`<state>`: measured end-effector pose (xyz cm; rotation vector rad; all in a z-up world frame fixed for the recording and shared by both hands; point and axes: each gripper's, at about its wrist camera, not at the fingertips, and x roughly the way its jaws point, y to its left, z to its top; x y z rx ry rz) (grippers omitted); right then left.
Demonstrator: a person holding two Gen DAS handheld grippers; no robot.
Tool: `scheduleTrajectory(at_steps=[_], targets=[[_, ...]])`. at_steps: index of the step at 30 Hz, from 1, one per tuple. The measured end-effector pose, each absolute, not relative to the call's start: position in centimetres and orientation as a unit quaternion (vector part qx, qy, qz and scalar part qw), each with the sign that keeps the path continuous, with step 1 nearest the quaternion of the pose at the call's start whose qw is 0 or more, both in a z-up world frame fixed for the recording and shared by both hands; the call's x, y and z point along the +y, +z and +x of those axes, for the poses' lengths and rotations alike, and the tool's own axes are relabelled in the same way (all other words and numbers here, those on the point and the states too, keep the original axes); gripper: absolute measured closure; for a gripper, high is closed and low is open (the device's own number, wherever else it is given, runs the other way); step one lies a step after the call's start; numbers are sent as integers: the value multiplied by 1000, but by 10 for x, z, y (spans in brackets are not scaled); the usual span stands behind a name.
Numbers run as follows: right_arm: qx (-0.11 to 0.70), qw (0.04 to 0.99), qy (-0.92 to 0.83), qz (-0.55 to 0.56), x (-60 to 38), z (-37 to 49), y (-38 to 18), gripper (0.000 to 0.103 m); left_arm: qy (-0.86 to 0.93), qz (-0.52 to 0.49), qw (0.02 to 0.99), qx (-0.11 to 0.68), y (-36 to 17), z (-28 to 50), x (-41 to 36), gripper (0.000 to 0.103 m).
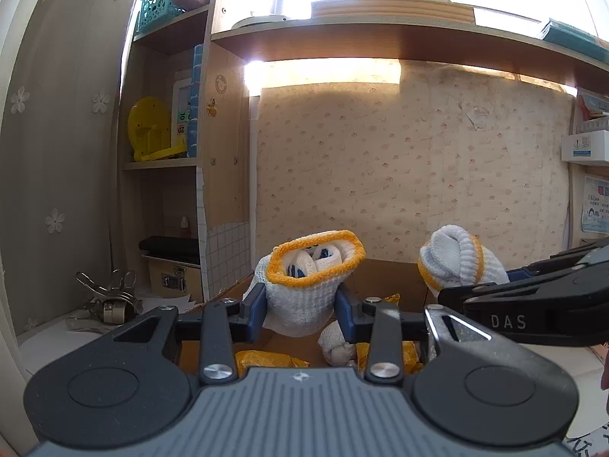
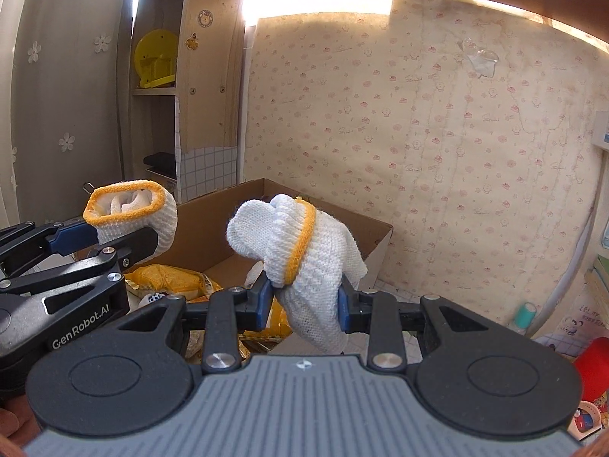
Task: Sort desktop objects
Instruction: 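Lift both gloves and carry them over the shoebox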
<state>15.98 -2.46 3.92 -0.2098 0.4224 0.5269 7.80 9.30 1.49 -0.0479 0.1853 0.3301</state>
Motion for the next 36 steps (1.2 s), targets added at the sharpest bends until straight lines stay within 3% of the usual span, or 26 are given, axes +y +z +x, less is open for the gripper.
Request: scheduleTrajectory(at_steps=[36], targets=[[240,927,268,-103,20,225,27,70,172,-39,976,126,4,112,120,63]])
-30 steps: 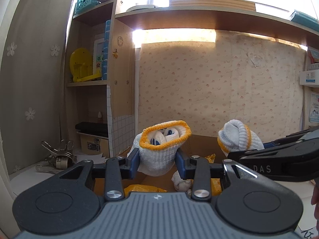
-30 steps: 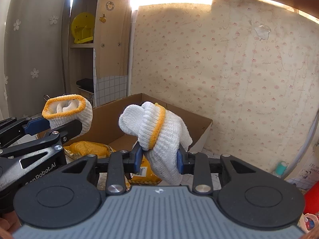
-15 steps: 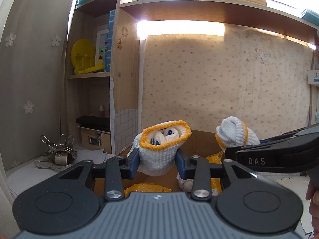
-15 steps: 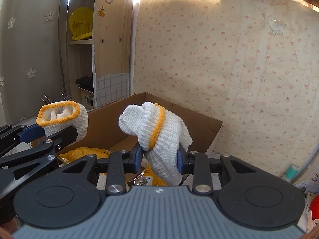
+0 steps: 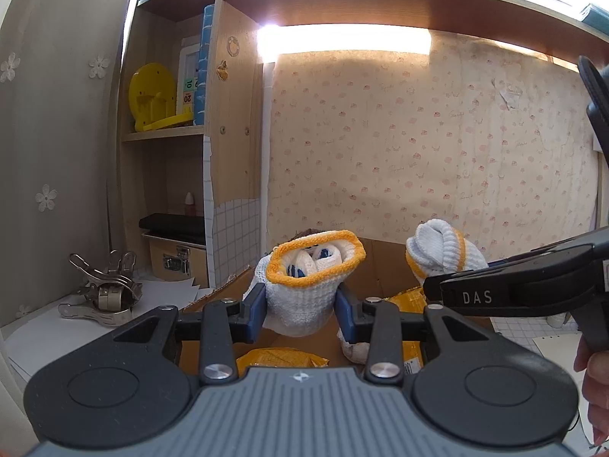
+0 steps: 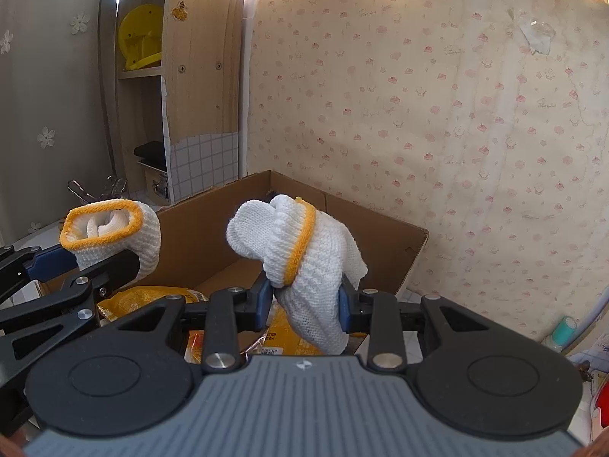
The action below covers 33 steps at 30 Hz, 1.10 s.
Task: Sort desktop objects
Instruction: 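Lift both gloves and carry them over the shoebox, then open both grippers to drop the gloves into the shoebox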
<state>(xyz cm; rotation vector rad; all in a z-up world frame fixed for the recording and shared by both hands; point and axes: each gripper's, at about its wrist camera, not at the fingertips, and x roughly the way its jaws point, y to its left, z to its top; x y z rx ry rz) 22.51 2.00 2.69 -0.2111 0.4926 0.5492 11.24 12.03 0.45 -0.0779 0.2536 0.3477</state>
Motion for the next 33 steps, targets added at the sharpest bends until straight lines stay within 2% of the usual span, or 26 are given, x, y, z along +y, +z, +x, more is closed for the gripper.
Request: scheduleTrajectory(at_steps=[33], targets=[[277,921,247,-118,66,302,8,69,170,-40,973,151,-7,140,131,62]])
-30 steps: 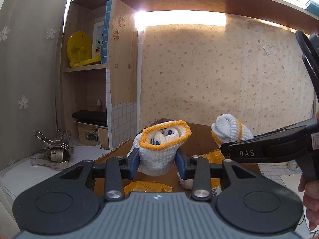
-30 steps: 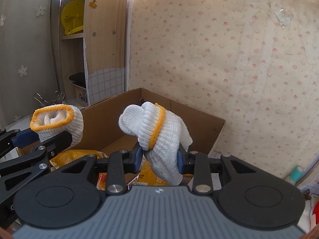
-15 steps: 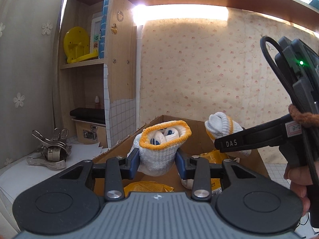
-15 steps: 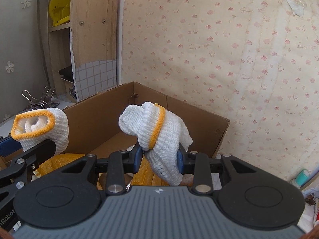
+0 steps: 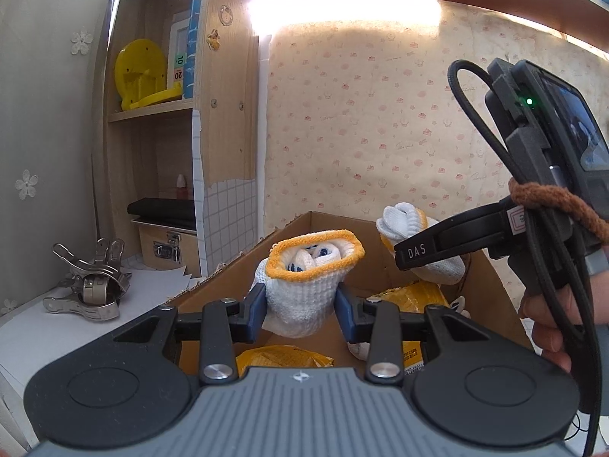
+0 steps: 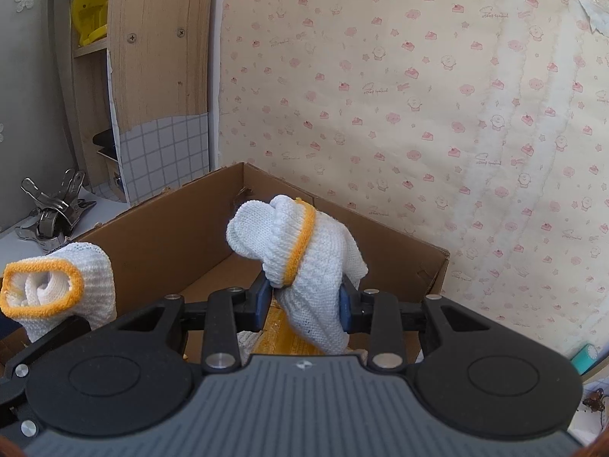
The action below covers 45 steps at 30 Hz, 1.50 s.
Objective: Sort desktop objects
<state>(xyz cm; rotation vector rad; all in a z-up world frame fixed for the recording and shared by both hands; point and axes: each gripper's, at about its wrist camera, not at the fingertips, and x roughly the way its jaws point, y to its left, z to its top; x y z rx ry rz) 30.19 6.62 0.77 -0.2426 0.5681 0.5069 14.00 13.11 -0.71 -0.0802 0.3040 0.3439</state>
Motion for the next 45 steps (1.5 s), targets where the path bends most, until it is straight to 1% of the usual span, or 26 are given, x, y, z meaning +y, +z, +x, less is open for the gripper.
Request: scheduleTrajectory(at_steps=[3,7,9,12,23,24,26,28,34,36,38,40,42,45], targets=[[278,920,247,-121,70,306,6,67,171,-41,972,155,-8,143,132,62],[279,920,247,-121,73,311,5,61,169,-40,972,157,-9,145,132,61],[277,921,246,-123,74,313,6,60,171,-40,972,158,-9,146,132,60],[273,922,248,-121,72,312,7,51,171,-42,972,154,-7,145,132,61],[239,930,257,-108,55,290,29,49,176,-39,974,139,5,136,128,61],[235,931,258,-106,52,286,32,48,175,-39,974,137,6,135,127,59],[225,933,258,-107,47,279,37,43,176,-40,974,134,8,131,126,54],[216,936,258,-103,40,271,42,39,176,-41,975,131,10,128,124,46],[194,942,255,-99,17,244,51,36,177,-47,974,135,13,118,117,31],[193,943,254,-98,10,235,51,36,173,-47,974,141,14,113,114,30],[194,943,254,-98,3,225,49,36,174,-48,973,146,15,109,111,25],[192,944,251,-97,-5,215,47,36,177,-48,972,149,16,104,108,16],[193,944,251,-94,-11,205,46,36,175,-49,972,150,18,98,104,11],[193,944,249,-93,-20,188,42,36,172,-45,972,152,19,88,98,9]])
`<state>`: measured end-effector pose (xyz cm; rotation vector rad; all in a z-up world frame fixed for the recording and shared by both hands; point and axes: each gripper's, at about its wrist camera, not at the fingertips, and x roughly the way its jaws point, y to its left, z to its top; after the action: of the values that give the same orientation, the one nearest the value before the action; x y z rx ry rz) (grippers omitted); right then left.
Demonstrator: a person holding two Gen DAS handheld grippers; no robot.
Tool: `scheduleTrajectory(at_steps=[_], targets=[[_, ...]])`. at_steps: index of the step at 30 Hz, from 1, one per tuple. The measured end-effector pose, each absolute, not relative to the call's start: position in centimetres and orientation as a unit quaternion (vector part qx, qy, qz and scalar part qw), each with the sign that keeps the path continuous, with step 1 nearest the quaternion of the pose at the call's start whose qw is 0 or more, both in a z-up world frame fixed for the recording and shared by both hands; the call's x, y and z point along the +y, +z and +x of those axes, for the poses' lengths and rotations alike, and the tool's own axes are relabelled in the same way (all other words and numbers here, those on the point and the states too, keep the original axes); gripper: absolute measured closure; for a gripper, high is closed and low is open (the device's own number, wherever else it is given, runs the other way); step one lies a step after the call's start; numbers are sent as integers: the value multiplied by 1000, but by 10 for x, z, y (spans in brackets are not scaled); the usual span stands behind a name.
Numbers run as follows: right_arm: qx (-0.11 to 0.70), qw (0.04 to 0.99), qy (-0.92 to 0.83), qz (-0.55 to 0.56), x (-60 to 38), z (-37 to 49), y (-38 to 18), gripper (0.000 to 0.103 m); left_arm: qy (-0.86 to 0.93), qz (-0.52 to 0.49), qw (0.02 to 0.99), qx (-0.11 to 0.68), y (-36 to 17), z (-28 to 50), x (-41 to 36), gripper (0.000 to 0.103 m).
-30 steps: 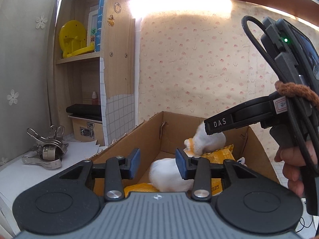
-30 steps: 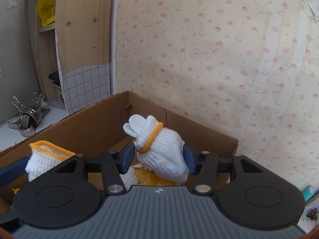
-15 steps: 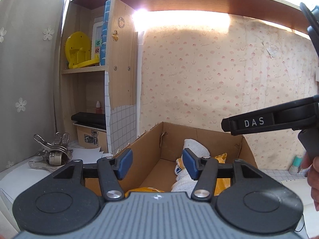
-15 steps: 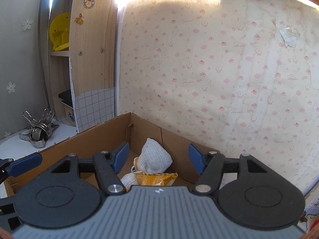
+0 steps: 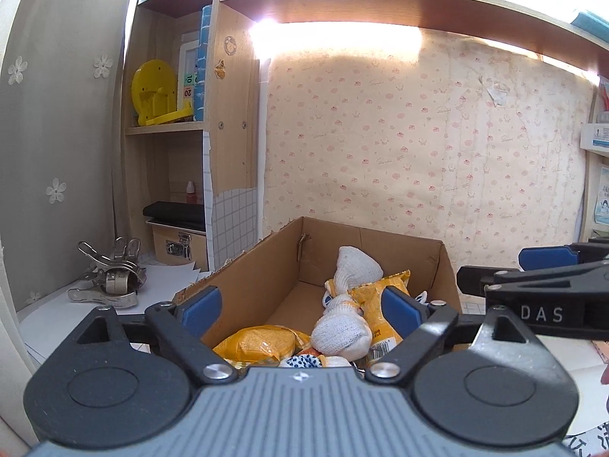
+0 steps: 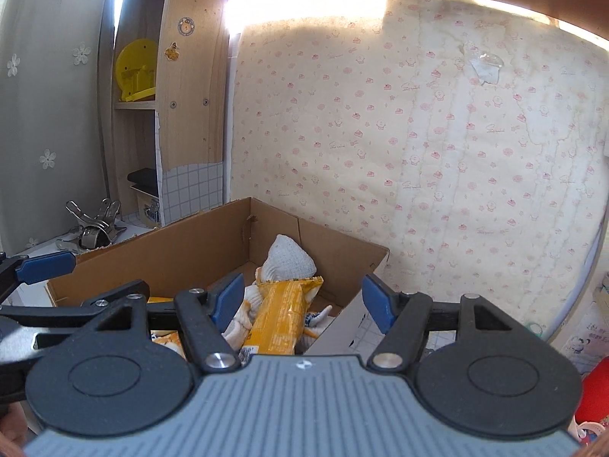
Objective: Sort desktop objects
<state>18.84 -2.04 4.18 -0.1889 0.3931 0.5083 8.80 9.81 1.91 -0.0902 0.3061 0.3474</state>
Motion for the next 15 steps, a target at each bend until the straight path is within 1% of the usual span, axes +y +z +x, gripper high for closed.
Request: scheduleTrajectory(at_steps=[4,9,10,15], targets=[[191,948,238,-93,-32,167,36,36,171,-44,972,153,20,76,92,3],[191,951,231,-71,-50,147,34,36,165,-37,974,150,24,63,84,2],[190,952,228,-72,-52,143,35,36,165,-36,974,149,25,62,82,0],[172,958,220,-72,-64,124,43,35,160,-47,975,145,29,53,82,0]])
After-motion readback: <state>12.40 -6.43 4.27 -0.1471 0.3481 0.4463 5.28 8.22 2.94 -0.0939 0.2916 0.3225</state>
